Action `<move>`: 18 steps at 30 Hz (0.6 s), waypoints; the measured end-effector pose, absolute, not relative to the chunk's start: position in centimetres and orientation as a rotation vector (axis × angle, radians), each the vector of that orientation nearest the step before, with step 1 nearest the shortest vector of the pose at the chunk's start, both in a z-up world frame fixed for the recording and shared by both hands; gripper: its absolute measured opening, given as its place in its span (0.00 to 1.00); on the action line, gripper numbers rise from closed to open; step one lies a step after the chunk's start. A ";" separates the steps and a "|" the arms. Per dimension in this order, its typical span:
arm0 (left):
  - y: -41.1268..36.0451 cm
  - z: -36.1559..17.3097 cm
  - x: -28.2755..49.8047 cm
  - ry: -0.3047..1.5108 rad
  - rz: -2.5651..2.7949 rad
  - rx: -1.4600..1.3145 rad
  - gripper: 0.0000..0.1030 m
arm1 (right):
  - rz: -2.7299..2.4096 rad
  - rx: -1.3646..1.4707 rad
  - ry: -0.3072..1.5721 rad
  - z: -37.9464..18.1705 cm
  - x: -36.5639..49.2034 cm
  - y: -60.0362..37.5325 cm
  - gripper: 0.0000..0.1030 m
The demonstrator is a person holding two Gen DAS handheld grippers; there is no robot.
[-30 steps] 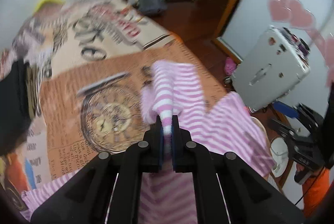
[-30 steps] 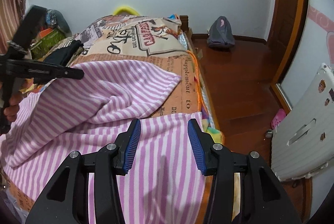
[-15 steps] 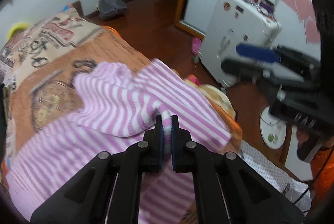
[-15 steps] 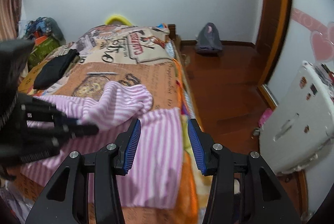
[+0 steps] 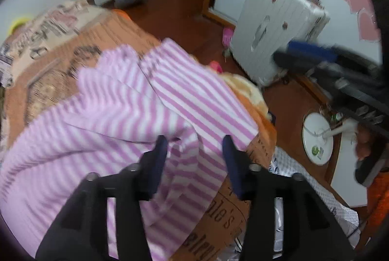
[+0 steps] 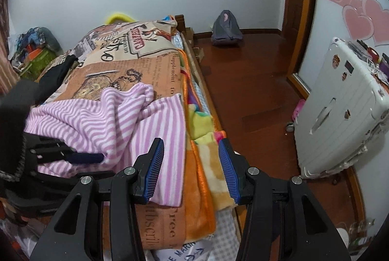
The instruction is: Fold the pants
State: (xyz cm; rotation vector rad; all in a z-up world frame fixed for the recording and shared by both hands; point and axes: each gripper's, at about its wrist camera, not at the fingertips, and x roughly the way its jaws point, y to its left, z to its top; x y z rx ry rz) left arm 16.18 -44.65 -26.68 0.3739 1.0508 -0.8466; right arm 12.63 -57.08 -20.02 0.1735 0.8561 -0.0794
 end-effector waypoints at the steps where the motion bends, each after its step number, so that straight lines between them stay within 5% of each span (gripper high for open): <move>1: -44.0 -25.7 16.2 1.030 -0.845 0.366 0.48 | -0.068 0.174 0.851 -19.9 12.6 -56.8 0.42; 9: -32.6 -20.6 20.1 0.906 -0.601 0.300 0.51 | 0.074 0.165 0.806 -19.0 14.7 -52.4 0.42; 18: -22.8 -26.5 23.7 1.030 -0.377 0.307 0.52 | 0.239 0.105 0.864 -22.4 21.5 -44.7 0.48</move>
